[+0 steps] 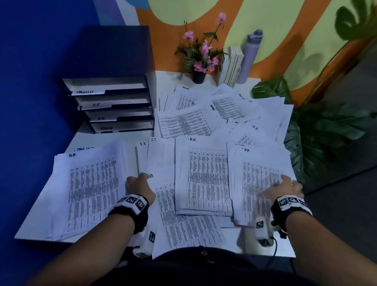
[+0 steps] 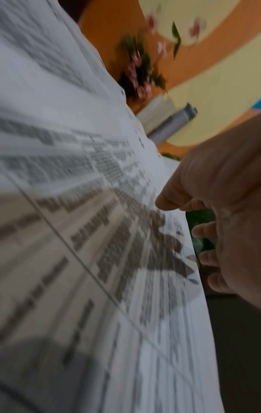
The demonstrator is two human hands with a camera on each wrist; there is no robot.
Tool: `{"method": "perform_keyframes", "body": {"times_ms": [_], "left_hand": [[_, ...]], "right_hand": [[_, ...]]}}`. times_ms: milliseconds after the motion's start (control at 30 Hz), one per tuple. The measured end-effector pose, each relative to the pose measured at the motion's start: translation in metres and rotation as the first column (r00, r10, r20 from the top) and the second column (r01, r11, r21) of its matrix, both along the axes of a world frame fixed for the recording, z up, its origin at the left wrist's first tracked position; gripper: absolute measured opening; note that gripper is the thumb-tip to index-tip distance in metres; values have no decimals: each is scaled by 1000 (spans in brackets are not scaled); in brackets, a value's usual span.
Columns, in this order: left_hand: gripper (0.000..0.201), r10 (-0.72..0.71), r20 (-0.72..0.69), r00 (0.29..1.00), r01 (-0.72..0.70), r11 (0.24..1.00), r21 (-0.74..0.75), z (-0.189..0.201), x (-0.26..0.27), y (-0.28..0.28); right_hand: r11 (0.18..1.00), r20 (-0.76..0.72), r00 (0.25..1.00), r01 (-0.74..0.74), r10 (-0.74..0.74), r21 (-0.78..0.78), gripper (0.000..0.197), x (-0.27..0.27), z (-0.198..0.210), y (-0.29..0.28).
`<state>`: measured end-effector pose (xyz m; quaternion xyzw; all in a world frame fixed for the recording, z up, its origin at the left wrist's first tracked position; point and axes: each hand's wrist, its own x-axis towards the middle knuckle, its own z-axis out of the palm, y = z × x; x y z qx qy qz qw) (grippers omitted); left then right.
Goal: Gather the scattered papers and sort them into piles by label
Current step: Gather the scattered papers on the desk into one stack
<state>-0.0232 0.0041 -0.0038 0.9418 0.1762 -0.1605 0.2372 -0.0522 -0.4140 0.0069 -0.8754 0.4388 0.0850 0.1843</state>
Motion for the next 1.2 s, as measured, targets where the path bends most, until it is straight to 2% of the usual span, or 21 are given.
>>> {"method": "perform_keyframes", "body": {"times_ms": [67,167,267,333,400,500,633,700,833,900,1000,1067,1167,1200], "left_hand": [[47,29,131,991,-20,997,-75,-2,-2,-4],[51,59,317,947,-4,985,-172,1,-8,-12],[55,73,406,911,30,970,-242,6,-13,-19],[61,70,365,929,15,974,-225,6,-13,-21],[65,136,244,960,-70,962,-263,3,-10,-21],[59,178,92,980,-142,942,-305,-5,-3,-18],[51,135,117,984,-79,915,-395,-6,7,-16],[50,121,152,981,-44,900,-433,-2,15,-18],[47,137,125,983,-65,888,-456,2,27,-31],[48,145,72,987,-96,880,-464,2,29,-41],[58,203,-20,979,-187,855,-483,0,33,-52],[68,236,-33,971,-221,840,-496,0,33,-52],[67,168,3,986,-145,859,-491,0,31,-43],[65,115,15,993,-95,881,-463,1,30,-42]], "right_hand": [[999,-49,998,36,-34,33,60,-7,-2,-15],[997,-75,997,40,-36,59,61,-12,-4,-19],[999,-56,998,19,-16,45,59,-8,-3,-15],[999,-41,999,5,-3,51,61,-6,-2,-11],[998,-26,999,-32,34,59,61,-5,-3,-8],[992,-23,993,-116,117,46,62,-2,-2,-4],[971,-101,967,-229,235,64,44,6,1,4],[954,-57,956,-280,287,110,37,9,2,10],[924,101,944,-328,314,195,44,18,6,24],[900,88,922,-387,376,201,50,20,6,34],[843,-27,851,-516,525,152,64,23,1,54],[790,6,814,-566,581,237,74,25,-4,68],[693,115,752,-647,649,318,75,32,-7,82],[699,151,759,-645,634,310,73,34,-6,84]]}}
